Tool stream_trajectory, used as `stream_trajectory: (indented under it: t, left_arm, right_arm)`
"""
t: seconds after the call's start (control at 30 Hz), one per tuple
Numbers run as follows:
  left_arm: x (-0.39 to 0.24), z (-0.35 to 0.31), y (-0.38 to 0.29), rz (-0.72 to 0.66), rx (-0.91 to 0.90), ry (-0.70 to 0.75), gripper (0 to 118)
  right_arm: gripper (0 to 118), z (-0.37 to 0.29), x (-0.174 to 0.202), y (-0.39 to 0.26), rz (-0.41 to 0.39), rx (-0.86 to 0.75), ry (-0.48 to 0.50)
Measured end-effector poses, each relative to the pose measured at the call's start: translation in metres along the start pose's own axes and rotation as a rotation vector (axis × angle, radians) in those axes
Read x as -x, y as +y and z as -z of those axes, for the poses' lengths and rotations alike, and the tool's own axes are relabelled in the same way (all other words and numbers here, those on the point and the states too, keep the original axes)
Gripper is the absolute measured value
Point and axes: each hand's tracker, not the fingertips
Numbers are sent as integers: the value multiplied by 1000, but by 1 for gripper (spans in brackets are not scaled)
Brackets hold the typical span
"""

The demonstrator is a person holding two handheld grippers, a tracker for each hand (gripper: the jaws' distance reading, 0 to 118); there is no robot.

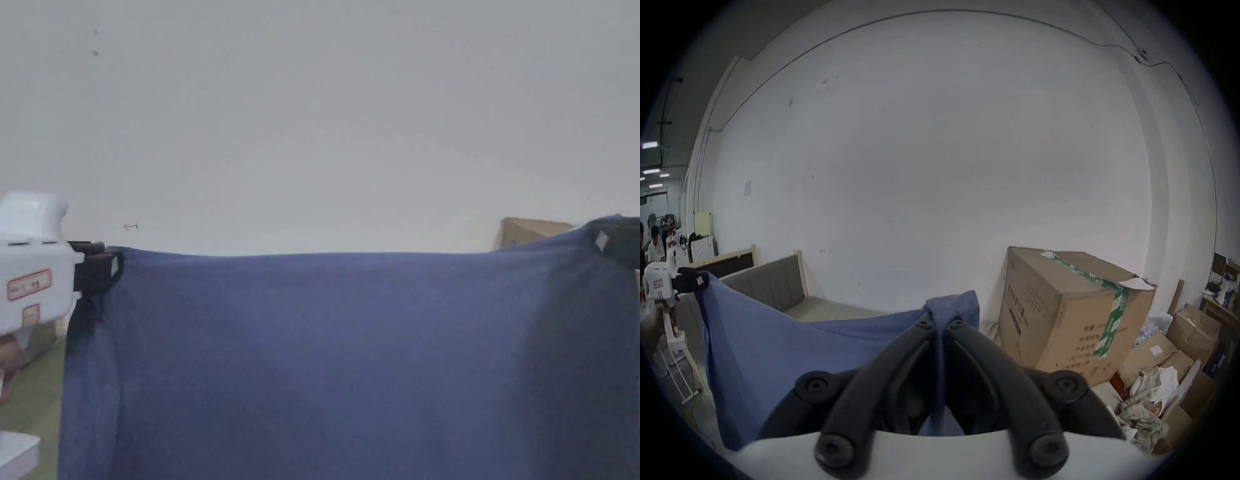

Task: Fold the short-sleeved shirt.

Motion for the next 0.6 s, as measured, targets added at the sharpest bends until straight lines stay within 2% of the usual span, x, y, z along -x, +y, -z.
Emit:
stream_trajectory:
  t: [0.07,0.27,0.4,0.5,0.6]
  left_arm:
    - [6,27,17,14,-14,29,2]
    - [21,108,55,83,-63,115,2]
    - [24,152,72,117,-99,170,2]
    - [23,182,69,129,-130,197,2]
    - [18,209,43,176,-126,210,2]
  right_arm:
    - [1,29,1,10,1,-19,-1]
    - [1,123,13,37,-80,-79,-44]
    - [1,169,19,55,-64,-122,-60]
    - [1,199,23,58,-144,-194,-90]
    - [1,232,16,32,-218,-195,-148]
